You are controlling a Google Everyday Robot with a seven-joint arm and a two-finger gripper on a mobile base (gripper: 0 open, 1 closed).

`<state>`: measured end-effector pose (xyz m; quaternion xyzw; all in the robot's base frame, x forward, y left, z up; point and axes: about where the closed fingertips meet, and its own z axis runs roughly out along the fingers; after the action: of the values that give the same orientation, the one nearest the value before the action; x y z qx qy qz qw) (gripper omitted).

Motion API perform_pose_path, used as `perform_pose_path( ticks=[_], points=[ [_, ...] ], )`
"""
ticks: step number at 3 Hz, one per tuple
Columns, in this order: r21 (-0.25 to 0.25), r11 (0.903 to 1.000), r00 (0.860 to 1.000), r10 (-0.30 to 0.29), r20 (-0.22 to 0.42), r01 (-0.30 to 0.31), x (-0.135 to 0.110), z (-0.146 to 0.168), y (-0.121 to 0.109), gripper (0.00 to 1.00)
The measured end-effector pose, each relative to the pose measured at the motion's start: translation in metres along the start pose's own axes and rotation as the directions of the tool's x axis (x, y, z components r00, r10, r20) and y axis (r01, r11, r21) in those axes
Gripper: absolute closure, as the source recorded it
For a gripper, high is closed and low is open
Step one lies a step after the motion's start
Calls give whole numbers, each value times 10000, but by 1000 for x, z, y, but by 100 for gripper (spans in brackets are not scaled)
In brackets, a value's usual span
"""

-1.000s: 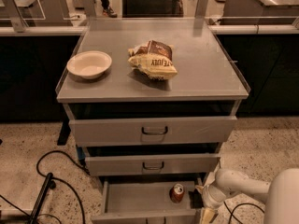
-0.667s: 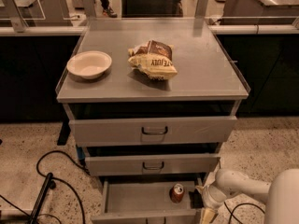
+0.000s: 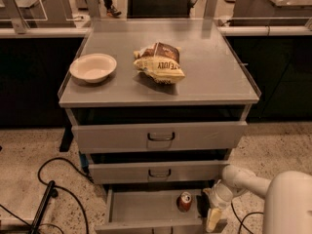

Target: Pick coke can from bottom drawer and place on counter

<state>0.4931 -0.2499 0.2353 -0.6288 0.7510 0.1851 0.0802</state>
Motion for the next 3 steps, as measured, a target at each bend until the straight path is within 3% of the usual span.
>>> perform_pose_path(
  ticks=[1,2,3],
  points=[
    [242,9997,9993,-18,380,9,-3,-2,-5,0],
    [481,9988,9883,-97,1522,24,-4,-11,-16,0],
    [475,9989,9883,-93,1523,21,-4,-11,-15,0]
  ],
)
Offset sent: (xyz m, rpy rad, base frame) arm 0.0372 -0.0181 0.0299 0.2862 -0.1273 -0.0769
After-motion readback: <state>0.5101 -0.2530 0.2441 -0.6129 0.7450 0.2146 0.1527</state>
